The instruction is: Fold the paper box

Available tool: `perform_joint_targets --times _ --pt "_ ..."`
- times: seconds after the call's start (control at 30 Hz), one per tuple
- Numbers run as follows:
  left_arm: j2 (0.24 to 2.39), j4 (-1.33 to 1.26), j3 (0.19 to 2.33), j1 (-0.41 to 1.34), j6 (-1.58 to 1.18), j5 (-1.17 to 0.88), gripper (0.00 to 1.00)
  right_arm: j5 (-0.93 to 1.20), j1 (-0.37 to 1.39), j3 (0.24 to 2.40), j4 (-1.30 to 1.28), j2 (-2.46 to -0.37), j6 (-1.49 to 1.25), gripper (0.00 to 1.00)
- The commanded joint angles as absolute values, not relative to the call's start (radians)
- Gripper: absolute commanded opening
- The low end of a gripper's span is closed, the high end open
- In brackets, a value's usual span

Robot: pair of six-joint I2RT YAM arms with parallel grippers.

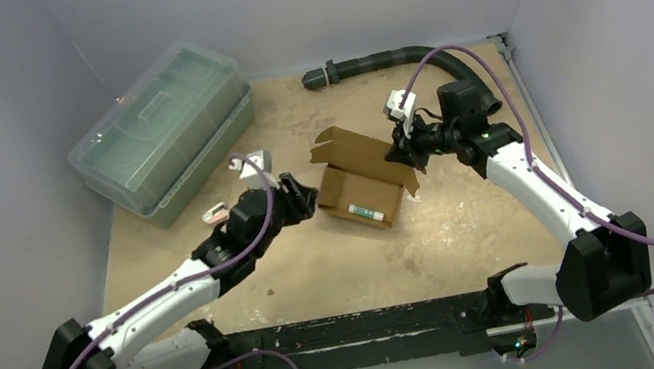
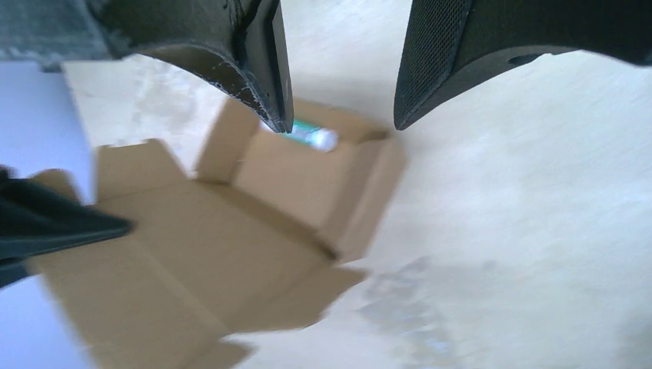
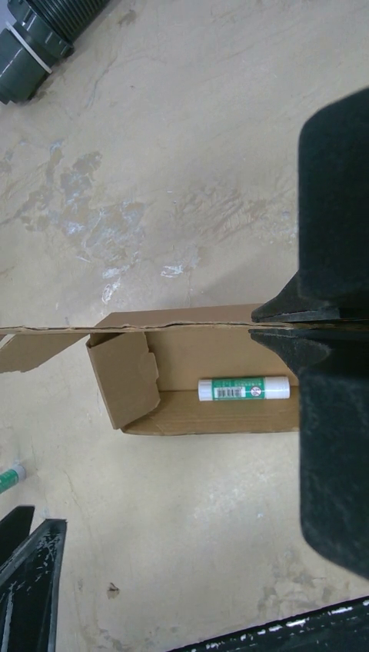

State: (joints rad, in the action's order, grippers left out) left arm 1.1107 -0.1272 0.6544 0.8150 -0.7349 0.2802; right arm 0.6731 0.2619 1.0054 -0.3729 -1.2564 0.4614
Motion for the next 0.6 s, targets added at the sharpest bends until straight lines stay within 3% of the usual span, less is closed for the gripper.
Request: perform_joint_targets --times 0.0,0.13,0.27,0.57 --pt "0.982 0.097 0.544 0.818 -0.713 0.487 0.5 0.698 0.265 0.998 -0.343 -1.262 0.462 0.0" --pt "0.89 0.232 0.518 0.819 -0.758 0.655 0.51 0.697 0.265 0.999 -0.344 -1.262 0.461 0.0" --pt "0.872 0.376 0.514 0.818 -0.852 0.829 0.58 0.698 0.265 0.999 -0.344 -1.262 0.461 0.0" --pt "1.04 0.35 0.503 0.754 -0.933 1.019 0.72 0.701 0.265 0.999 -0.347 -1.264 0.462 0.0"
